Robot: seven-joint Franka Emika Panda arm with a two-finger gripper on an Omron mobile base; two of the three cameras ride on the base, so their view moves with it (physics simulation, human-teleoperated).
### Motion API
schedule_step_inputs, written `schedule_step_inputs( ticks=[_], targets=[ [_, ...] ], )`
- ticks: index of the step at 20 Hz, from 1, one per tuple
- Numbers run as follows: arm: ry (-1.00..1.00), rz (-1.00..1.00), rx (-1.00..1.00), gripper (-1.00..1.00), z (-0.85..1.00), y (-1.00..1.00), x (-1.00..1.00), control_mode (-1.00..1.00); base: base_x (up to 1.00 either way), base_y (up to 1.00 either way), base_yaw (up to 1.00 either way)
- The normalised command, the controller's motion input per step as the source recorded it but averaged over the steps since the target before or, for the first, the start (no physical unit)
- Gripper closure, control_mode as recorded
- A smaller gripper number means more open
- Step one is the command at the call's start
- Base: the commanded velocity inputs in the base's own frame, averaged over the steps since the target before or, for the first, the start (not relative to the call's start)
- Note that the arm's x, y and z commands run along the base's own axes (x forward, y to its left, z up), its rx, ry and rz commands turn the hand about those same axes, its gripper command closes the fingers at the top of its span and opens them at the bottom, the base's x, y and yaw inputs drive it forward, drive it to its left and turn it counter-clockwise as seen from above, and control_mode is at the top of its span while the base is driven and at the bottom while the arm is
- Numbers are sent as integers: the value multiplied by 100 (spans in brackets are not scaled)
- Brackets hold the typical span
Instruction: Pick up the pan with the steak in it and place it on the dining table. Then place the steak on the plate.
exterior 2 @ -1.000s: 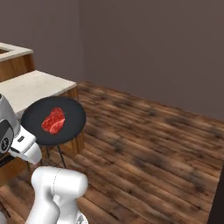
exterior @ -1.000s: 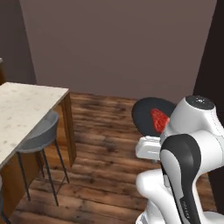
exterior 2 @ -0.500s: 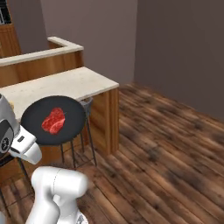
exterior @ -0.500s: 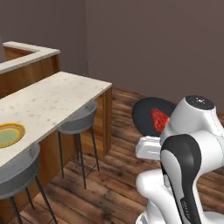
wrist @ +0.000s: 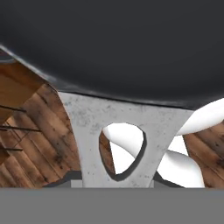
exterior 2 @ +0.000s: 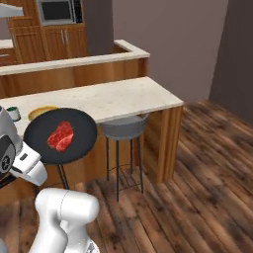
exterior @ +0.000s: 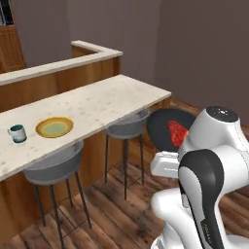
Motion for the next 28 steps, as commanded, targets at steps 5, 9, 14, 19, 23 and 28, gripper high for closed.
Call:
schedule_step_inputs(
  ticks=[5,9,14,19,23,28],
  targets=[
    [0,0,0,100,0,0,0,100,-2,0,50],
    [0,0,0,100,0,0,0,100,-2,0,50],
    [0,0,0,100,0,0,0,100,-2,0,49],
    [0,0,0,100,0,0,0,100,-2,0,49],
    [0,0,0,100,0,0,0,100,0,-5,24],
    [0,0,0,100,0,0,0,100,0,-46,2]
  ],
)
